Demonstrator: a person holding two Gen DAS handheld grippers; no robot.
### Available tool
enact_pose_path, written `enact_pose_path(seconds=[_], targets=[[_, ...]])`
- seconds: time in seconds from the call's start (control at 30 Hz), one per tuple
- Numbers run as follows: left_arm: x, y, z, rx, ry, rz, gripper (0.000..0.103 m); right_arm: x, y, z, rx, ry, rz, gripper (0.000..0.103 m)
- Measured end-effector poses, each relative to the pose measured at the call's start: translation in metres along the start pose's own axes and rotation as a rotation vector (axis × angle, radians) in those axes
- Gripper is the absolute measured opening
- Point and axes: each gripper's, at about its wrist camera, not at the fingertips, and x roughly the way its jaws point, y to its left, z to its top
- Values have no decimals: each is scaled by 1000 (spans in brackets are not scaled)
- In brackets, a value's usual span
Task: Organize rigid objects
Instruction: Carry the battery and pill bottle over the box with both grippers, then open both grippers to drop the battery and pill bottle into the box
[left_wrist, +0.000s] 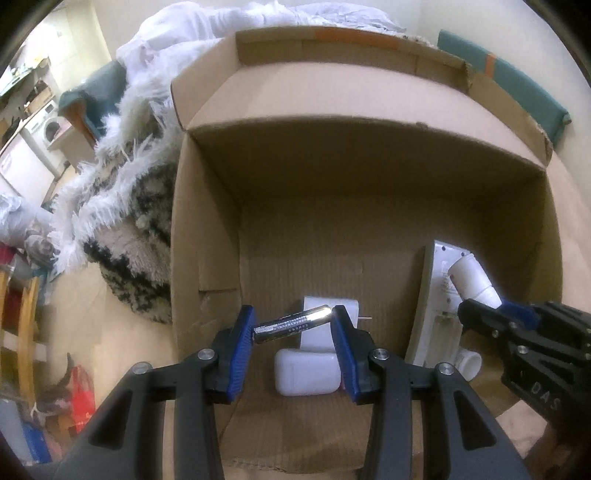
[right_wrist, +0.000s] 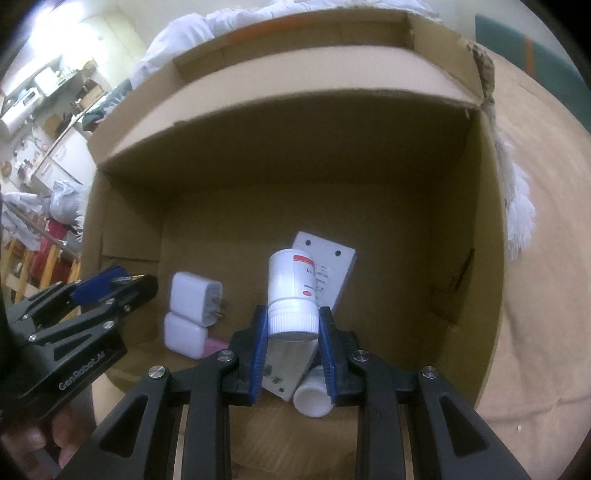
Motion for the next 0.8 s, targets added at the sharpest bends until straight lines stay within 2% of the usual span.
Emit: enact_pose_path(seconds=[0.23,0.53,0.6,0.63,0.7,0.77,0.8], targets=[[7,-2,-3,-9,28,-12,38,7,-2,4,14,19,-5,28],[1,-10,-4,8,22,-17,40,2,-3,4,18,-12,1,30],[-3,-10,-3,7,20,-25,62,-1,-4,5,42,-25,16,43],[-5,-10,-3,3,12,-20,67,-4,-5,5,55,-34,30,57],[-11,-11,-3,1,-12,-11,71,-10,-5,7,63,-56,53,61],[-14,-12,-3,0,-12,-15,73,-15,-6,9,66,-73,53,71],[-14,-11,-2,-7,-8,-15,74,-17,-8,9,77,-78,71,72]])
